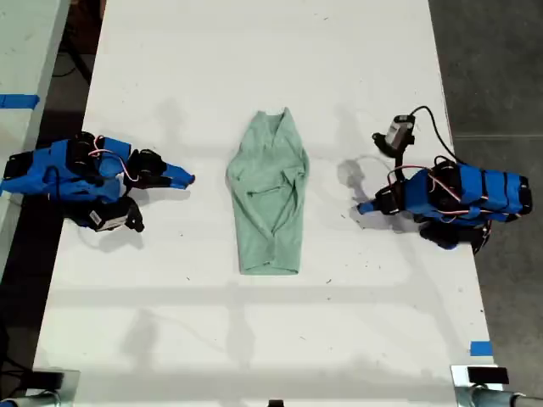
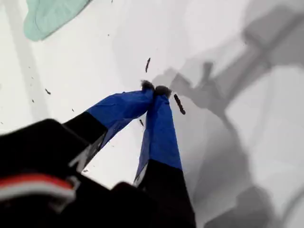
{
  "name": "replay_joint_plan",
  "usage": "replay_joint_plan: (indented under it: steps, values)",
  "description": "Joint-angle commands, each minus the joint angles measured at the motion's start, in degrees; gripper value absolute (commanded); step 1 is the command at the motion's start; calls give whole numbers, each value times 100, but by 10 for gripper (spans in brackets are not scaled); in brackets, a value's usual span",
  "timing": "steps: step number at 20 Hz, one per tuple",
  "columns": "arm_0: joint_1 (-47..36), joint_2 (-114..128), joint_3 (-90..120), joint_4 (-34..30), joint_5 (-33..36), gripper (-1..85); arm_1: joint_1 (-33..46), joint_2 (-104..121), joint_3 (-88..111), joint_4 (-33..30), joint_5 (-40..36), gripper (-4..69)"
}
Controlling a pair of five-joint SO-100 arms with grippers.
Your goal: Fold t shirt
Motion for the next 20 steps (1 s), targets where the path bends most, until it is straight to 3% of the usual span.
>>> replay_joint_plan:
  steps: [1, 2, 4, 7, 20]
  values:
    - [272, 53, 255, -18, 35, 86, -44, 70, 299, 26, -958, 12]
    - [308, 53, 255, -18, 35, 87, -44, 70, 299, 26, -958, 12]
    - [352, 44, 255, -18, 35, 89, -44, 70, 299, 26, 132, 13]
    - [352, 44, 255, -18, 35, 90, -9, 70, 299, 26, -1028, 15]
    - [352, 44, 255, -18, 35, 104, -18, 70, 299, 26, -1020, 15]
